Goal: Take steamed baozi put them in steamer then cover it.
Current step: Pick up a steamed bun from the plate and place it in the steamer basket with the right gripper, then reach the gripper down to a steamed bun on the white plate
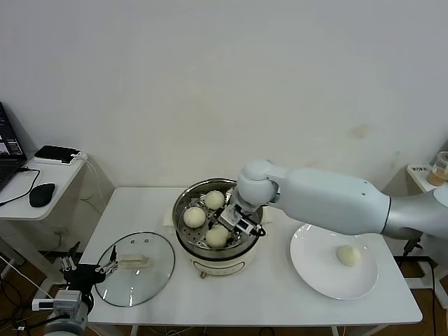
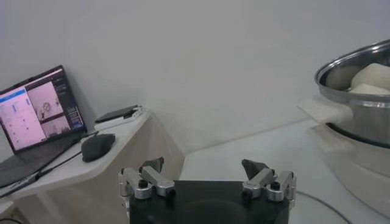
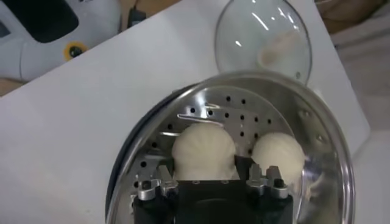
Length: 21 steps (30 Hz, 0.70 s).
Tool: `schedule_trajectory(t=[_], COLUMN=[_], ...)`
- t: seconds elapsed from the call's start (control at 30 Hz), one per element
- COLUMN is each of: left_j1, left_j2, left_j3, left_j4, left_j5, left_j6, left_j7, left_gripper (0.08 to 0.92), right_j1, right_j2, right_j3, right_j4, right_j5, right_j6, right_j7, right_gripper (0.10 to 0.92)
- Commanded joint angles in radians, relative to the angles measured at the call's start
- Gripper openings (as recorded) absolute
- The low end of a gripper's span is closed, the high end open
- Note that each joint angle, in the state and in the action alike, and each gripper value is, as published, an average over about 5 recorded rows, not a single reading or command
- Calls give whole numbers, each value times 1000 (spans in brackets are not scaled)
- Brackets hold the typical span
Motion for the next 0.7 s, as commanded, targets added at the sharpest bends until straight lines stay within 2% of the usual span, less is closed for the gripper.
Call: schedule_trajectory(t=[0.03, 0.17, 0.27, 0.53, 0.7], left_j1=[-1, -3, -7, -13, -18], left_j2=[2, 5, 6, 16, 31], left_j3=[-2, -2, 0, 7, 7], left_j4=[1, 2, 4, 7, 4], left_j5=[-1, -2, -3, -5, -12], left_j6=[0, 0, 0, 0, 1], left_j7=[1, 1, 1, 2, 2], left_gripper=[823, 823, 823, 823, 823], right_j1=[6, 22, 28, 24, -6], right_j2=[2, -15, -38, -156, -304], right_j3=[-5, 41, 98, 282, 318], right_j4=[-5, -21, -30, -29, 8], right_j5=[-27, -19, 6, 78, 80], right_j6=[31, 30, 6, -208, -308], right_j7=[-2, -4, -6, -74, -96], right_gripper=[666, 771, 814, 823, 823])
